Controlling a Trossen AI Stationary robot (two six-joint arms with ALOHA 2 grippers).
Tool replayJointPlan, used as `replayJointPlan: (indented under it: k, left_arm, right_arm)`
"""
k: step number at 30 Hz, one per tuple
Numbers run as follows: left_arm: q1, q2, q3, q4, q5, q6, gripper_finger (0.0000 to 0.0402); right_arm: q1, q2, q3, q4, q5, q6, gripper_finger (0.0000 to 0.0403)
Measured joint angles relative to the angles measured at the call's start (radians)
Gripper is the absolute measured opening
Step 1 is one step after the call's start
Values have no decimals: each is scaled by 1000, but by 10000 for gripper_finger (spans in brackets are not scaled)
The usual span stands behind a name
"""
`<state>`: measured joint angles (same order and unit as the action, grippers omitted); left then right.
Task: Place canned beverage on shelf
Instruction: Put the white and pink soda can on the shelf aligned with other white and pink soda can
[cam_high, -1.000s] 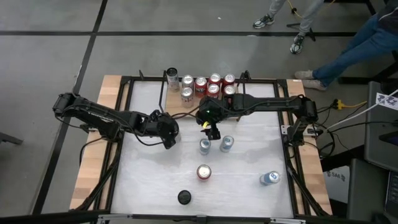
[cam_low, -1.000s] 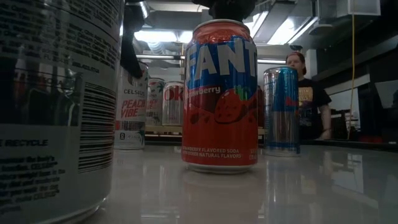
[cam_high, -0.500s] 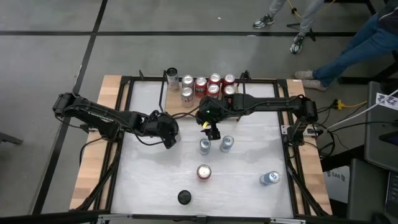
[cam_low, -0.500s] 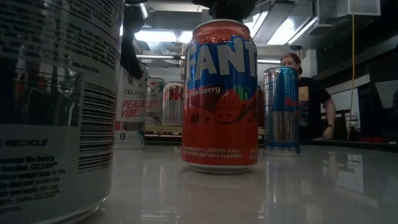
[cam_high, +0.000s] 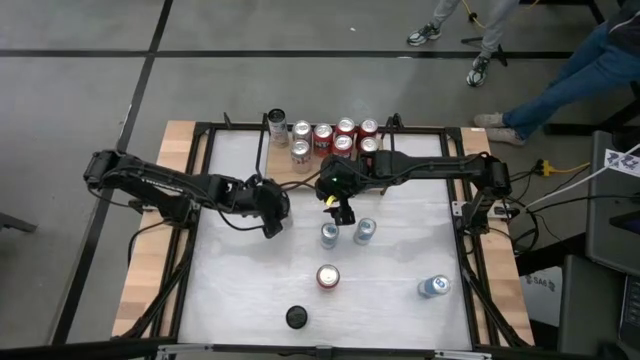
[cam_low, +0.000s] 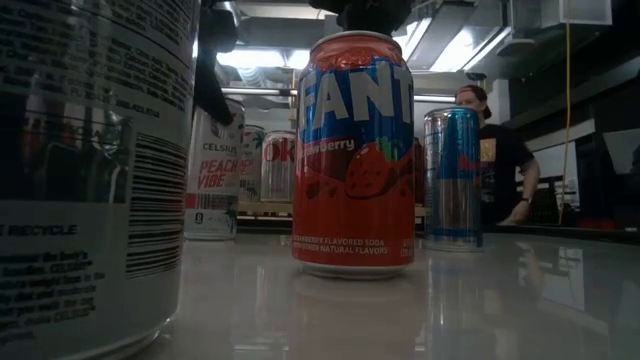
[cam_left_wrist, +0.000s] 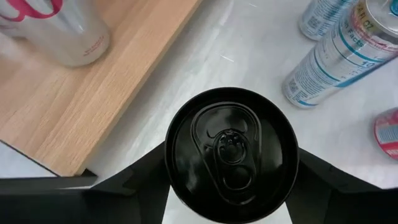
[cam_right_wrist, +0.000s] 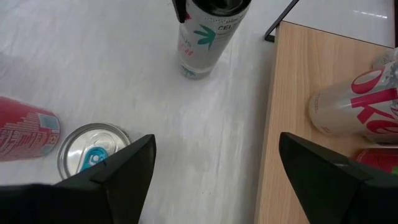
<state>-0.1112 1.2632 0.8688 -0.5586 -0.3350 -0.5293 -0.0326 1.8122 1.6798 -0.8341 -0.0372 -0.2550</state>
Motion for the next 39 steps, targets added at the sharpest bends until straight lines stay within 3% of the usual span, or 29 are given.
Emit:
replayJointPlan:
  k: [12, 20, 39]
  left_arm:
    - [138, -72, -2, 57, 178, 224, 230]
    - [226, -108, -2, 97, 367, 358, 230]
    - [467, -178, 0, 84, 435, 550, 236]
  right_arm:
    - [0, 0, 0, -1, 0, 0, 331]
    - [0, 0, 0, 3, 0, 0, 331]
    - [0, 0, 0, 4, 0, 0, 331]
